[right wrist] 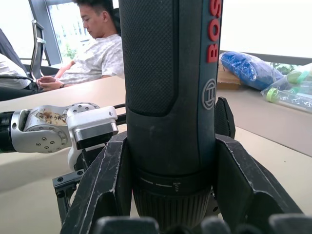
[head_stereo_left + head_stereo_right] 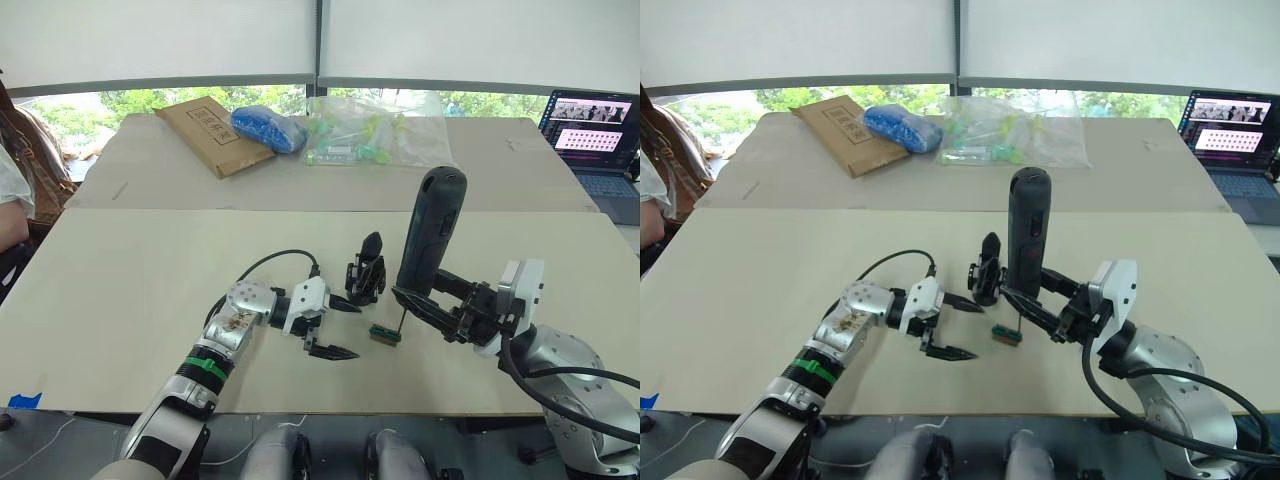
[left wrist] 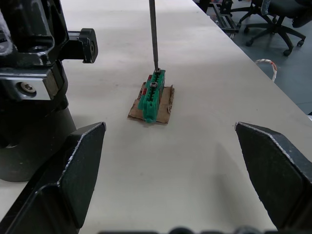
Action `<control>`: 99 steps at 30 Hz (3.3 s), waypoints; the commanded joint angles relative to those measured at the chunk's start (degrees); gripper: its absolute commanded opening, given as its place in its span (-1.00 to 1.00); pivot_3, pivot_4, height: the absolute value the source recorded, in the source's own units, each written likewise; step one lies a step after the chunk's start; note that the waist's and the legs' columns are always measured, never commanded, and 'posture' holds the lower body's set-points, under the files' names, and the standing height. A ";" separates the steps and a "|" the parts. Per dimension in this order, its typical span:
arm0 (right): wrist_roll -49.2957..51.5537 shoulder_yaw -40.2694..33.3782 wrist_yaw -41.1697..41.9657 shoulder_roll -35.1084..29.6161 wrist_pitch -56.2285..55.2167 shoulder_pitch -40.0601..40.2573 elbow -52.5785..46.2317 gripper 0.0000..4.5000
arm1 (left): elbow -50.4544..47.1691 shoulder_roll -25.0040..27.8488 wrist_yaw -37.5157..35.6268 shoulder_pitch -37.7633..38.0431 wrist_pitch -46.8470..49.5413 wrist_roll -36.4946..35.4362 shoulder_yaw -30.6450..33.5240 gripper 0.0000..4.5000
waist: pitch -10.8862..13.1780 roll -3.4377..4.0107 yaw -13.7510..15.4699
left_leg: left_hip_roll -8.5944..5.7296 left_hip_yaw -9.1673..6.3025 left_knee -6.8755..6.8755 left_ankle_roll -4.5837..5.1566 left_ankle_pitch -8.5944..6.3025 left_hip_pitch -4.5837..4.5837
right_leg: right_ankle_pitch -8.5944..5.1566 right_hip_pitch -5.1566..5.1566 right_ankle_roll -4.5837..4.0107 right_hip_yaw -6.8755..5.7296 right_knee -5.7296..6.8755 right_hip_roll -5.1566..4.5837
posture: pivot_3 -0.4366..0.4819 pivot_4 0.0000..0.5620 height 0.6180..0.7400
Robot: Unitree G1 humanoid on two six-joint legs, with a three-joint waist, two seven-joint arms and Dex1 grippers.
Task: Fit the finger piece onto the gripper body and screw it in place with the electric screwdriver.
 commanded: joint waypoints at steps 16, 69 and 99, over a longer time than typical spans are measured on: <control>1.29 -2.12 0.22 -0.21 -2.87 0.79 -3.54 -0.16 | -0.18 -0.24 0.00 -1.44 -1.15 -0.67 0.83 1.00 | 0.00 0.00 0.01 | 0.00 0.00 0.00 0.00 0.00 0.00 | 0.00 0.00 0.00 0.00 0.00 0.00 | -0.05 -0.47 0.87; 17.01 10.23 -0.19 -6.28 21.36 -52.13 18.29 -0.16 | 11.75 2.98 3.24 -10.12 -2.73 -1.24 7.60 1.00 | 0.00 -0.06 -0.21 | -0.04 0.06 0.01 0.02 0.01 -0.29 | 0.12 -0.13 0.11 -0.15 0.07 0.01 | -0.05 -0.47 0.87; 6.98 8.59 4.86 -2.37 19.72 -46.29 17.48 -0.16 | 21.04 -1.50 3.16 -15.36 -8.72 2.80 7.57 1.00 | 0.01 -0.07 -0.75 | -0.04 0.06 0.00 0.02 0.01 -0.34 | 0.13 -0.16 0.13 -0.18 0.04 0.03 | -0.05 -0.47 0.87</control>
